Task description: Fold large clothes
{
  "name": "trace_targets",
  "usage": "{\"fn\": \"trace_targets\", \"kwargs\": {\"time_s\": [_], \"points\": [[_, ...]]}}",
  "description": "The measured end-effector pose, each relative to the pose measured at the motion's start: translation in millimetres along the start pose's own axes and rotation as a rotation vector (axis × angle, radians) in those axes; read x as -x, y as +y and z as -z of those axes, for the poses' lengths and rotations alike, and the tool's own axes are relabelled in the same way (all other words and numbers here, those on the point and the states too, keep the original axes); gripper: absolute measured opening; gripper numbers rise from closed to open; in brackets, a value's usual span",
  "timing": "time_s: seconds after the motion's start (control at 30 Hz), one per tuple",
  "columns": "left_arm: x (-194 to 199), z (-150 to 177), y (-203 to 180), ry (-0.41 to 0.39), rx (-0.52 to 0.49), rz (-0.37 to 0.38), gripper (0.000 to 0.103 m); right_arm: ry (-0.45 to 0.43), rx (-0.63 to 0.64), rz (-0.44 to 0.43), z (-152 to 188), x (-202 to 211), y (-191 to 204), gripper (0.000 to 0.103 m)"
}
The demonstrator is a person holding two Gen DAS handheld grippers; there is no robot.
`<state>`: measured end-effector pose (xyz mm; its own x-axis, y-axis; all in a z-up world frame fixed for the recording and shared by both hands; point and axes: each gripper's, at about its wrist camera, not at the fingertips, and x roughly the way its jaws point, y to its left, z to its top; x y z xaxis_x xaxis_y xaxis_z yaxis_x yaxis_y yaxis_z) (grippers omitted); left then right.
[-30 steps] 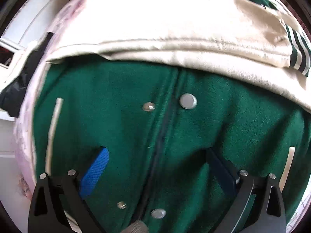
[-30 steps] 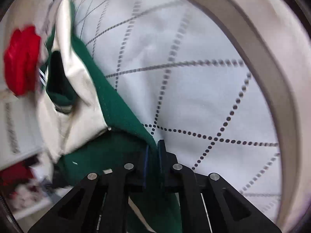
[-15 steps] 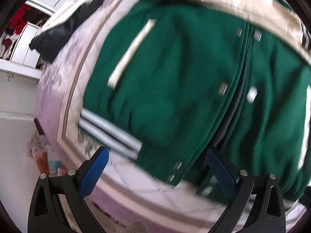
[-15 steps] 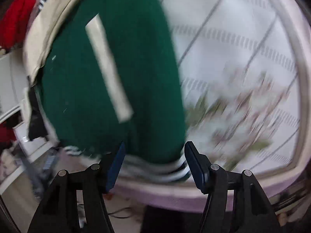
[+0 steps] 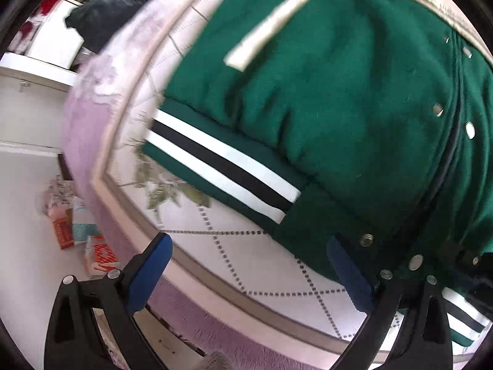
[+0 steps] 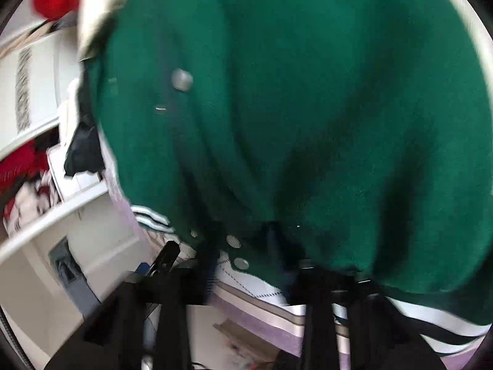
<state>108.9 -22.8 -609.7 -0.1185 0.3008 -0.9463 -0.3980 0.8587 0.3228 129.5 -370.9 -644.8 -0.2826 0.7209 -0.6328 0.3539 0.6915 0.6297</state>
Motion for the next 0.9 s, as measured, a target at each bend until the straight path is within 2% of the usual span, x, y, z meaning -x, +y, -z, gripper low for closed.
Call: {"fn": "trace_targets", "kwargs": {"time_s": [0.07, 0.1, 0.17, 0.23, 0.33, 0.37, 0.4, 0.43, 0.5, 0.57, 0.63, 0.73, 0.83, 0.9], "points": [[-27, 3, 1, 0.085, 0.000, 0.083, 0.103, 0.058, -0.002, -0.010, 11, -25, 8, 0.019], [-30, 4, 4, 0.091, 0.018, 0.100, 0.103, 0.076, 0.020, 0.011, 17, -34, 13, 0.019], [-29, 6, 13, 0.091, 0.044, 0.135, 0.103, 0.059, 0.063, 0.048, 25, -29, 19, 0.019], [-24, 7, 20, 0.077, 0.049, 0.121, 0.103, 0.014, 0.056, 0.033, 24, -19, 24, 0.019], [-14, 9, 33, 0.031, 0.061, 0.106, 0.103, -0.126, 0.116, 0.106, 25, 23, 14, 0.019], [-13, 9, 35, 0.024, 0.060, 0.103, 0.103, -0.138, 0.117, 0.125, 23, 24, 11, 0.019], [-15, 9, 36, 0.025, 0.058, 0.103, 0.103, -0.129, 0.105, 0.137, 20, 19, 3, 0.007], [-18, 10, 38, 0.038, 0.056, 0.101, 0.103, -0.125, 0.086, 0.138, 18, 12, -5, 0.000], [-23, 13, 42, 0.071, 0.068, 0.115, 0.103, -0.103, 0.082, 0.115, 19, 12, -9, 0.000], [-24, 17, 47, 0.106, 0.096, 0.132, 0.103, -0.039, 0.095, 0.104, 25, -13, 1, 0.000], [-23, 20, 56, 0.102, 0.100, 0.116, 0.103, 0.006, 0.128, 0.089, 32, -32, 12, 0.000], [-16, 21, 64, 0.088, 0.104, 0.105, 0.103, 0.012, 0.119, 0.078, 25, -20, 14, 0.000], [-2, 15, 62, 0.025, 0.073, 0.080, 0.103, -0.089, 0.119, 0.090, 25, 42, 6, 0.013], [11, 7, 48, -0.027, 0.039, 0.074, 0.103, -0.217, 0.112, 0.117, 33, 100, -7, 0.035]]}}
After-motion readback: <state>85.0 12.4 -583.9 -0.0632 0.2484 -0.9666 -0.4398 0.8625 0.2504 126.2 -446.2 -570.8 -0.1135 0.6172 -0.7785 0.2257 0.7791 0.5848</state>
